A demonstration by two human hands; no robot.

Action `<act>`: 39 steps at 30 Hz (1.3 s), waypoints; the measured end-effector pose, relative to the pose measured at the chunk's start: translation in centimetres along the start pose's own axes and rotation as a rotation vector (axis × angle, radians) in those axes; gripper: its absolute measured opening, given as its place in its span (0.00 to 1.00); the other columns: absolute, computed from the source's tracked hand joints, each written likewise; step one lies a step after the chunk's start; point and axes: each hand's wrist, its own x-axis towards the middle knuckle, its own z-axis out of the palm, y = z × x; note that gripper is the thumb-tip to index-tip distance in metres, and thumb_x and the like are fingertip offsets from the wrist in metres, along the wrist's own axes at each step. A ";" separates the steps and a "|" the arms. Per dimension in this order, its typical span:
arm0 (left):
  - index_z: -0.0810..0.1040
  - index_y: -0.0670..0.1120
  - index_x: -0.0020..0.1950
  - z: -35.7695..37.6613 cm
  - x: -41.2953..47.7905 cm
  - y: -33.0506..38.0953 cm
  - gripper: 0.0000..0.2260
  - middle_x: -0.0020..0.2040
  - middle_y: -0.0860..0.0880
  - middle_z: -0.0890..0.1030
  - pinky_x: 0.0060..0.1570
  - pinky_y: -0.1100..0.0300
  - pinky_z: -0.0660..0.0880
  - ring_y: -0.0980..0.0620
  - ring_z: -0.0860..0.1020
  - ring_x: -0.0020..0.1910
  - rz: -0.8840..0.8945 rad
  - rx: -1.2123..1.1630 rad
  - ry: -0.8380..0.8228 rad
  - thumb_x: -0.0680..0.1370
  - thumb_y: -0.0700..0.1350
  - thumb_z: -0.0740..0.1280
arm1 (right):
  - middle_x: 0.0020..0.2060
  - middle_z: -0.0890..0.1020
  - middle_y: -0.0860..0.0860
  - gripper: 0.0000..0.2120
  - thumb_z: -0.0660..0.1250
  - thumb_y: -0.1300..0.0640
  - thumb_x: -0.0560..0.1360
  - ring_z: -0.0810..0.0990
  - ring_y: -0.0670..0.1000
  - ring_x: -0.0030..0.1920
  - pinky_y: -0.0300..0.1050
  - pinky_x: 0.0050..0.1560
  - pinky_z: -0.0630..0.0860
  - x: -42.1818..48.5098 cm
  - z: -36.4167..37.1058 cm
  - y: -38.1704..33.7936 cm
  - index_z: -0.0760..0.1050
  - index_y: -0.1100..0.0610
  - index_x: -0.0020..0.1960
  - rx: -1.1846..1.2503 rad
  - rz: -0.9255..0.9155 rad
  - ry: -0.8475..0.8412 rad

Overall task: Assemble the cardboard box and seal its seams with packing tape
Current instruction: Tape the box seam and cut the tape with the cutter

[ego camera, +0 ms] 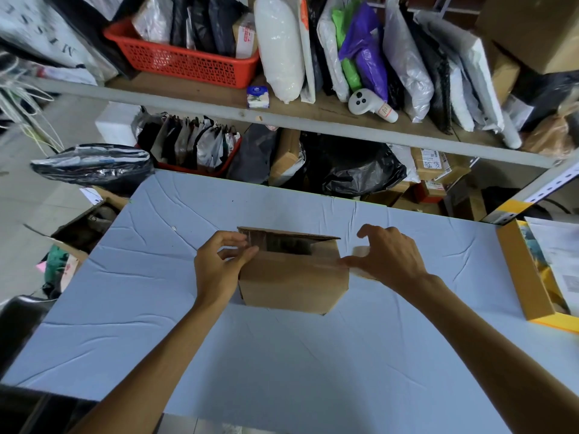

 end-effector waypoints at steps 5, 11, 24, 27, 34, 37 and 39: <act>0.81 0.43 0.46 -0.3 0.4 0.0 0.10 0.41 0.49 0.83 0.42 0.66 0.78 0.56 0.81 0.39 0.033 -0.001 -0.031 0.68 0.38 0.77 | 0.53 0.83 0.53 0.38 0.69 0.37 0.70 0.79 0.54 0.53 0.44 0.43 0.71 0.6 -0.3 0.4 0.56 0.39 0.75 0.013 -0.146 -0.076; 0.81 0.44 0.44 -0.6 0.5 -0.1 0.07 0.40 0.54 0.84 0.45 0.65 0.78 0.56 0.81 0.42 0.062 -0.001 -0.009 0.69 0.40 0.76 | 0.59 0.81 0.47 0.22 0.68 0.40 0.72 0.78 0.51 0.56 0.42 0.46 0.71 1.5 -0.1 0.8 0.74 0.40 0.66 0.046 -0.240 -0.154; 0.79 0.47 0.44 -0.3 1.3 0.0 0.04 0.55 0.57 0.79 0.47 0.71 0.76 0.62 0.76 0.56 0.049 -0.003 0.016 0.73 0.44 0.72 | 0.59 0.81 0.48 0.22 0.70 0.39 0.70 0.78 0.51 0.54 0.42 0.44 0.72 2.3 0.0 0.4 0.78 0.44 0.62 0.113 -0.255 -0.185; 0.77 0.47 0.41 -0.6 2.2 -0.1 0.05 0.53 0.53 0.83 0.53 0.62 0.76 0.56 0.79 0.56 0.039 -0.005 -0.074 0.74 0.43 0.72 | 0.57 0.82 0.49 0.22 0.69 0.40 0.71 0.78 0.52 0.53 0.40 0.42 0.69 2.3 -0.2 0.4 0.78 0.45 0.62 0.101 -0.245 -0.203; 0.78 0.44 0.46 -0.9 2.6 -0.7 0.08 0.43 0.52 0.81 0.44 0.67 0.74 0.55 0.79 0.45 -0.005 0.146 -0.127 0.75 0.48 0.70 | 0.56 0.82 0.47 0.18 0.70 0.40 0.71 0.77 0.50 0.54 0.40 0.43 0.68 2.0 -0.2 0.2 0.81 0.45 0.57 0.114 -0.221 -0.200; 0.77 0.44 0.47 -0.8 2.8 -0.3 0.07 0.40 0.54 0.80 0.41 0.70 0.73 0.57 0.79 0.42 0.004 0.184 -0.146 0.76 0.47 0.69 | 0.55 0.83 0.47 0.17 0.71 0.40 0.70 0.77 0.49 0.53 0.38 0.41 0.69 2.0 -0.2 0.3 0.82 0.45 0.55 0.144 -0.195 -0.176; 0.77 0.43 0.46 -0.8 2.8 0.0 0.06 0.38 0.56 0.79 0.37 0.74 0.72 0.60 0.78 0.39 0.035 0.213 -0.138 0.76 0.46 0.70 | 0.56 0.83 0.47 0.17 0.72 0.39 0.69 0.77 0.49 0.53 0.37 0.40 0.69 1.9 -0.2 0.4 0.83 0.46 0.54 0.157 -0.179 -0.166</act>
